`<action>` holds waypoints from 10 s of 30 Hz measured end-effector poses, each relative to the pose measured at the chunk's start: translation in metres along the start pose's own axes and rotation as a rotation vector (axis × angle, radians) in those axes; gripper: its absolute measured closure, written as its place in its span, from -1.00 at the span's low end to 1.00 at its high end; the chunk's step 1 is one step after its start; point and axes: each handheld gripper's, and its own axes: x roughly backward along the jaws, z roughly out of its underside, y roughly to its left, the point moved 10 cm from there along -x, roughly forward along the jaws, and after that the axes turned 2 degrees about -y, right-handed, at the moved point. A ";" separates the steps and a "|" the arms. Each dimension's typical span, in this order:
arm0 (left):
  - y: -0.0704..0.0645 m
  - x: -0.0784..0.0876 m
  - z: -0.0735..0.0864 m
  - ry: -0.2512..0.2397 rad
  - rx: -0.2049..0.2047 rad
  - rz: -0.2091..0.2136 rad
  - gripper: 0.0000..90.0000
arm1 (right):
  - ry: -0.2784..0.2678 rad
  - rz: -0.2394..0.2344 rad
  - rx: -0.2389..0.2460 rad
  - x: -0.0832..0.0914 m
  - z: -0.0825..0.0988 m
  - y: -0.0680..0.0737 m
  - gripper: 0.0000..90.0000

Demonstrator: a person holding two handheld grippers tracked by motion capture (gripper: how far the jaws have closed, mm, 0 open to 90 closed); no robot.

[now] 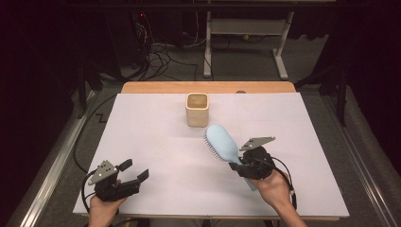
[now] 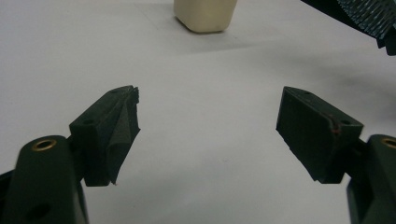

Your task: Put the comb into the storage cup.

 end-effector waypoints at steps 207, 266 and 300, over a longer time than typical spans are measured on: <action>-0.128 -0.062 -0.105 0.073 -0.006 0.313 0.19 | -0.217 -0.044 0.136 -0.017 -0.029 0.055 -0.05; -0.106 -0.052 -0.141 0.030 -0.033 0.246 0.19 | -0.516 0.188 -0.110 0.069 0.087 -0.062 -0.24; -0.085 -0.072 -0.181 0.036 -0.008 0.191 0.19 | -0.548 0.181 -0.157 0.071 0.111 -0.063 -0.28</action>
